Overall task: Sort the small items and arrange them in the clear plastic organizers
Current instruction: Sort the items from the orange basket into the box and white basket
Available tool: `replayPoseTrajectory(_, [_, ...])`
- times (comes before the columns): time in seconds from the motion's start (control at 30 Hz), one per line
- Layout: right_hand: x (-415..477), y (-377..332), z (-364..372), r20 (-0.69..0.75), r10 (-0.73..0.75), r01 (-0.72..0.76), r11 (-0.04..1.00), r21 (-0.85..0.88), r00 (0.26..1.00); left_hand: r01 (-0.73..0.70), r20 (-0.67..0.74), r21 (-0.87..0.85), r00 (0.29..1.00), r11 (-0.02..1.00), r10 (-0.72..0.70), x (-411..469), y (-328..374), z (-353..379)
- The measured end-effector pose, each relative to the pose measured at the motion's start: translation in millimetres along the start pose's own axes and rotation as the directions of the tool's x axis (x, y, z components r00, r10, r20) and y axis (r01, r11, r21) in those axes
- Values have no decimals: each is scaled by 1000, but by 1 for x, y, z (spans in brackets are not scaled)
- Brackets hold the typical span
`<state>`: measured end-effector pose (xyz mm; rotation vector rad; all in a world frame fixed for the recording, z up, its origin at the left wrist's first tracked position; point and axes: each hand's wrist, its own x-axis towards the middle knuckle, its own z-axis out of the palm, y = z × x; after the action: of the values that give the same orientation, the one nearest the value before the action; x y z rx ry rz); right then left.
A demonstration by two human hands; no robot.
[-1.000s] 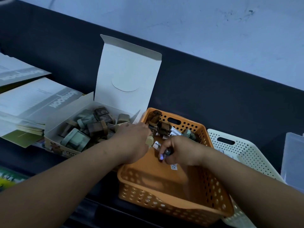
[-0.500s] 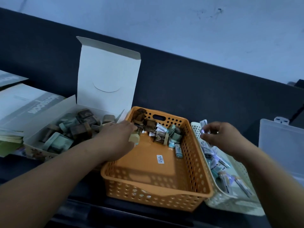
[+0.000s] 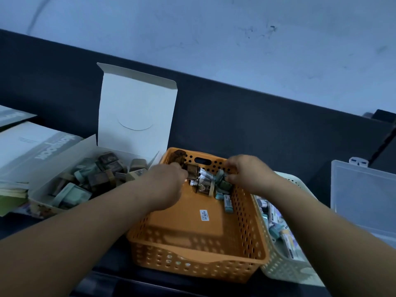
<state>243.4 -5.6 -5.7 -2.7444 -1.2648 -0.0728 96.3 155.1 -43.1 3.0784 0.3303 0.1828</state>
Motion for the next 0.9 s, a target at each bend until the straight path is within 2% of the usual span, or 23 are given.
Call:
replayPoseTrajectory(0.07, [14,-4,7,68,-27,36,990,-138,997,-34,64,-2,997,999,34,7,7,2])
replayPoseTrajectory(0.2, [30,-3,24,172,-31,89,936,-341,985,-55,140,113,989,992,39,17,10,10])
replayPoseTrajectory(0.4, [36,4,39,97,-83,113,923,-369,992,-25,101,184,995,983,6,24,8,15])
replayPoseTrajectory(0.47, [34,4,39,82,-107,127,946,-300,991,-19,113,188,994,982,-2,26,8,15])
replayPoseTrajectory(0.57, [28,2,36,57,-109,112,991,-69,992,-32,133,171,991,985,9,26,8,15])
replayPoseTrajectory(0.7, [19,-4,31,22,-47,40,972,231,999,-61,130,142,991,988,43,24,6,13])
replayPoseTrajectory(0.8, [16,-6,28,8,-10,6,935,355,1000,-10,89,-60,996,998,15,21,4,9])
replayPoseTrajectory(0.9, [16,-11,21,11,-1,-4,897,443,1000,9,13,-258,1000,966,-6,15,-1,0])
